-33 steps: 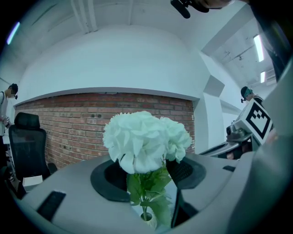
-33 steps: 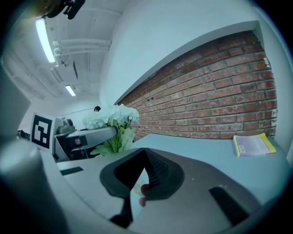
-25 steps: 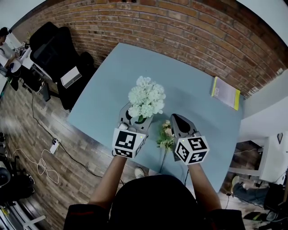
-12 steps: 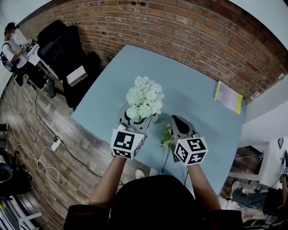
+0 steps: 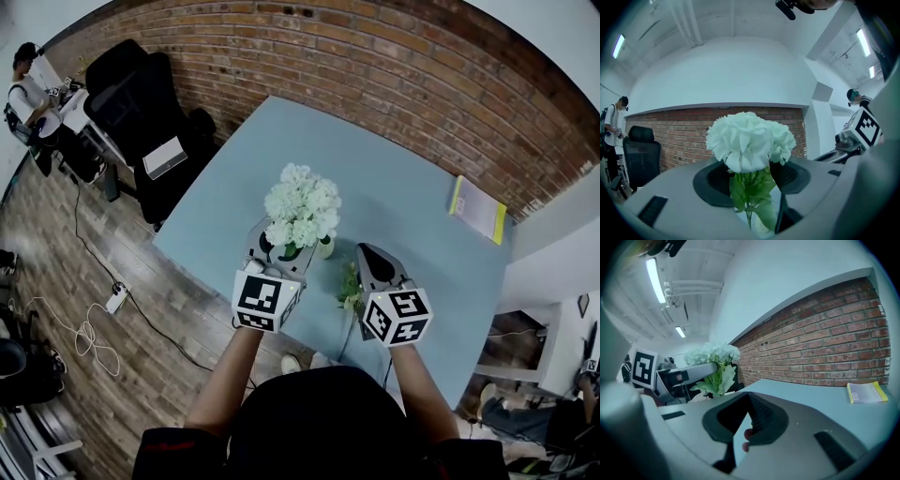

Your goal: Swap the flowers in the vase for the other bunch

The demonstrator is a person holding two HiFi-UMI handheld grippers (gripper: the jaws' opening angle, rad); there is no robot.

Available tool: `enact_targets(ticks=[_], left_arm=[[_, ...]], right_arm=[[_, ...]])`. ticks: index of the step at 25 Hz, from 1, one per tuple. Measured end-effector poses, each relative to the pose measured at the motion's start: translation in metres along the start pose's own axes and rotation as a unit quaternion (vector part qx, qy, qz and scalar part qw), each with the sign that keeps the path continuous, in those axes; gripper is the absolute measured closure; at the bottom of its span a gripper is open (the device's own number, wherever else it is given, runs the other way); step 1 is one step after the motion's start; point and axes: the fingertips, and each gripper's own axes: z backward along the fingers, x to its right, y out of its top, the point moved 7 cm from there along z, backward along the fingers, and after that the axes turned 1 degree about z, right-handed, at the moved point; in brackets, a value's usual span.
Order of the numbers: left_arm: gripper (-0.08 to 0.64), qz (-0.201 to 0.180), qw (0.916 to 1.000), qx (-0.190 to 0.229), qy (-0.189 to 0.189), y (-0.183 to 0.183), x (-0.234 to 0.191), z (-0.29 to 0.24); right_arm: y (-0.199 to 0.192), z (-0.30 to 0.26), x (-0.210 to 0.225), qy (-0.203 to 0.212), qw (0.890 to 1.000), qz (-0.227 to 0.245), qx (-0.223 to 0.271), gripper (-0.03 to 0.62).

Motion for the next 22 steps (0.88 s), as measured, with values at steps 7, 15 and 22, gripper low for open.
enact_targets(ticks=[7,15,22], left_arm=[[0.319,-0.007,0.9994,-0.029,0.014,-0.014,-0.015,0.008],[0.321,-0.008,0.9964,-0.083,0.019,-0.035,-0.031,0.006],[0.327,-0.002,0.9895,-0.141,0.030,-0.053,-0.046,0.002]], right_arm=[[-0.004,-0.009,-0.010,0.010,1.000,0.000,-0.009,0.578],[-0.008,-0.017,-0.012,0.014,1.000,0.001,-0.017,0.579],[-0.011,-0.023,-0.011,0.015,1.000,0.000,-0.026,0.580]])
